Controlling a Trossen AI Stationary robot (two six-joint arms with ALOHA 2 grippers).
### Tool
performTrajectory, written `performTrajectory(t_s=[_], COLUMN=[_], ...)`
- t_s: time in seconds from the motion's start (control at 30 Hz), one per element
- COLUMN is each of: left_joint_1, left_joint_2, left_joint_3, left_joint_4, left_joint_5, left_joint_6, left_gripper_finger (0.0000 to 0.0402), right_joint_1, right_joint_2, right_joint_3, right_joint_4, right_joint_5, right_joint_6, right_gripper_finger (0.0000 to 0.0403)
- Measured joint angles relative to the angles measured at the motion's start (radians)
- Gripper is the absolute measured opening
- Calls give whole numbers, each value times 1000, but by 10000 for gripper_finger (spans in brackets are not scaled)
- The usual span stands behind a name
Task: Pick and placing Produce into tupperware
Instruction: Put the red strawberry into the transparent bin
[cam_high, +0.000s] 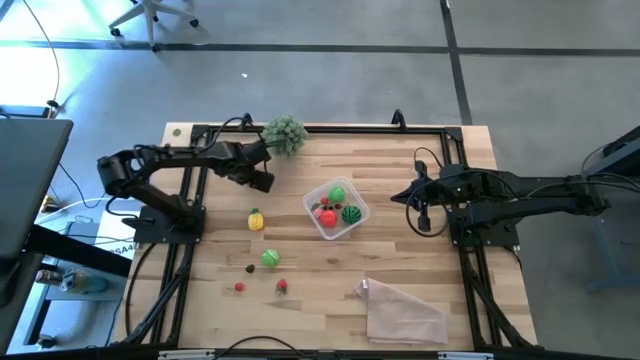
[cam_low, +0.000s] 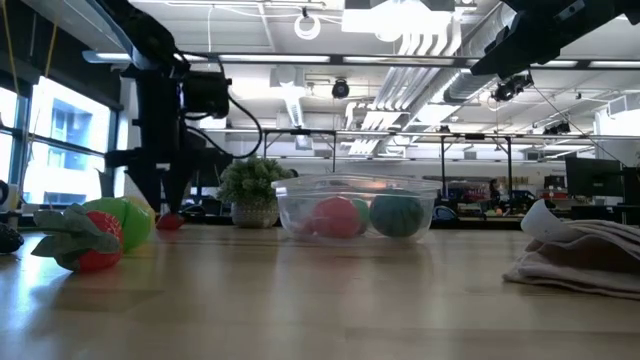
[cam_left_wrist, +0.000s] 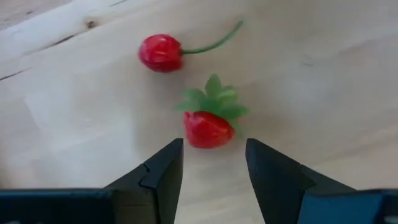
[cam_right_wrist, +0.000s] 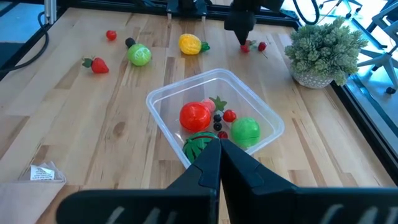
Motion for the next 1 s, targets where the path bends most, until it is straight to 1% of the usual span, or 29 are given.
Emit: performTrajectory(t_s=[0.17, 0.3, 0.43, 0.5, 0.77, 1.0], left_joint_1=[-39, -37, -37, -37, -37, -37], left_joint_2=[-16, -16, -16, -15, -1, -1], left_joint_3=[0, 0, 0, 0, 1, 1], left_joint_4=[-1, 2, 2, 5, 22, 30], left_joint_5=[0, -7, -77, -96, -82, -98], left_joint_6=[1, 4, 55, 82, 165, 207], left_gripper_finger=[165, 165, 166, 166, 166, 166], right_joint_1=[0, 0, 0, 0, 0, 0], right_joint_2=[0, 0, 0, 0, 0, 0], right_joint_3=[0, 0, 0, 0, 0, 0], right_joint_4=[0, 0, 0, 0, 0, -2], right_joint_5=[0, 0, 0, 0, 0, 0], right_joint_6=[0, 0, 0, 0, 0, 0], right_gripper_finger=[0, 0, 0, 0, 0, 0])
